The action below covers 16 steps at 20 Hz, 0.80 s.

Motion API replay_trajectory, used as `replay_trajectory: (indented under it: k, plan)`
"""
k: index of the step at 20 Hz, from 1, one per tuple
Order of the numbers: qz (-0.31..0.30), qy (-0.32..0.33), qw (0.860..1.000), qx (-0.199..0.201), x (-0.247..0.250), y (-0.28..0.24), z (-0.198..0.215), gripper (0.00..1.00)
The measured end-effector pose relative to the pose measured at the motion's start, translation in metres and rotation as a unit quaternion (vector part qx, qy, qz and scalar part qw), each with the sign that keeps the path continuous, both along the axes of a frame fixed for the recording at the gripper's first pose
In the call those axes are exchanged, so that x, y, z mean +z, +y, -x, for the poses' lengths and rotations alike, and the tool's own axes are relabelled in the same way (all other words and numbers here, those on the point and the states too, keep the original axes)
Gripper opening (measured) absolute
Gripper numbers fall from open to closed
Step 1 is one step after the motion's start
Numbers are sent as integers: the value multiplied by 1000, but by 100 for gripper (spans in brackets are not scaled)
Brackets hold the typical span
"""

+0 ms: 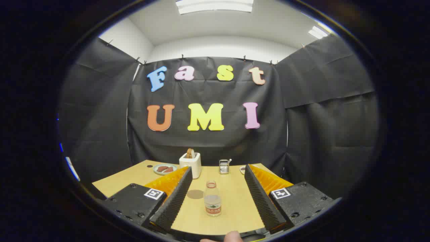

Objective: Take the bottle from table, then pour the juice into the cup, finally place the bottle on the coaster

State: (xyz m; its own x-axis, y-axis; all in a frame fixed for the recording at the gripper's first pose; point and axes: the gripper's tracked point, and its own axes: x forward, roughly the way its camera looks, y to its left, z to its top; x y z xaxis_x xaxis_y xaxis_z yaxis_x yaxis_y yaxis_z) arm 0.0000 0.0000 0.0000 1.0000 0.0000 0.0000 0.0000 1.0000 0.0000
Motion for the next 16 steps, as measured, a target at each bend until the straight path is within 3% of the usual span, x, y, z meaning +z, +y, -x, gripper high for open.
replay_trajectory:
  k: [16]
  plan:
    - [2,3,1000,9,-1,10,0,100]
